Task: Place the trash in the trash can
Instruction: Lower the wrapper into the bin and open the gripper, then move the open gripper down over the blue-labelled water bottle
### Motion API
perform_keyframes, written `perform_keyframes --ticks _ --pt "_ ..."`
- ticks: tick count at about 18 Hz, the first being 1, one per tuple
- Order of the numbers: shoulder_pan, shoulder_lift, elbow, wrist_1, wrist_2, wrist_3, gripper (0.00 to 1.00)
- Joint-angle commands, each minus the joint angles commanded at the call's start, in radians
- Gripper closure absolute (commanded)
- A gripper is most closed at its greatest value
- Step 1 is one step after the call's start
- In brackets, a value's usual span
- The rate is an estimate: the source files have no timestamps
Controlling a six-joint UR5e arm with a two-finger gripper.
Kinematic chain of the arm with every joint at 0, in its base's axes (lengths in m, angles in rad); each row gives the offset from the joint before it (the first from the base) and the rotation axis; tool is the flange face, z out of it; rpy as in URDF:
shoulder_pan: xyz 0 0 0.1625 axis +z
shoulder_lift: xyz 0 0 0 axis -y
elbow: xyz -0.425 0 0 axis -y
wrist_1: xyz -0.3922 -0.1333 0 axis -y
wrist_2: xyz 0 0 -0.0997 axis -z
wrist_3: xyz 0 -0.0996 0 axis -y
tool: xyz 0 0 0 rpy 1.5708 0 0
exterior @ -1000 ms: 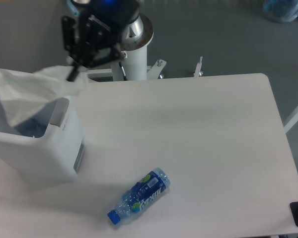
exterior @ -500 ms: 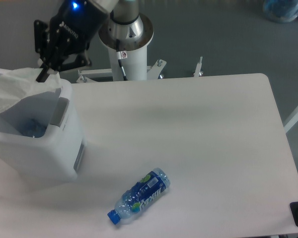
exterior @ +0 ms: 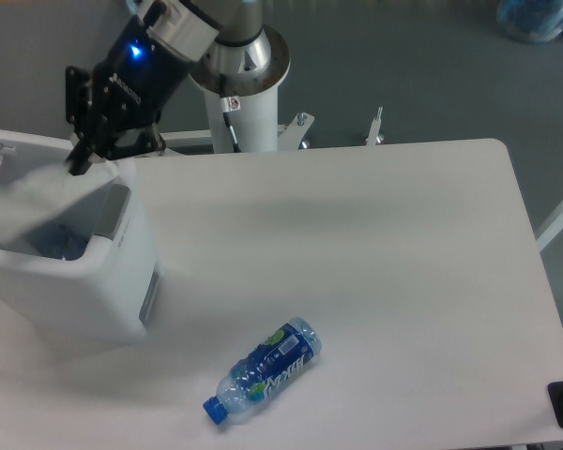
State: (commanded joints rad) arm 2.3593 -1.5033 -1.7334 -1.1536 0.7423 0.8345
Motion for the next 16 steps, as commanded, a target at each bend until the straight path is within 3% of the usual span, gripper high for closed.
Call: perform_keyframes --ticks 6,10,13,16 --pt "0.006 0.000 0.008 0.002 0.005 0.002 0.00" --pt "0.103 -0.014 0.044 0.003 0.006 0.017 0.00" --pt "0.156 -0.070 0.119 0.002 0.006 0.017 0.00" --pt "0.192 -0.170 0.208 0.003 0.006 0.018 0.00"
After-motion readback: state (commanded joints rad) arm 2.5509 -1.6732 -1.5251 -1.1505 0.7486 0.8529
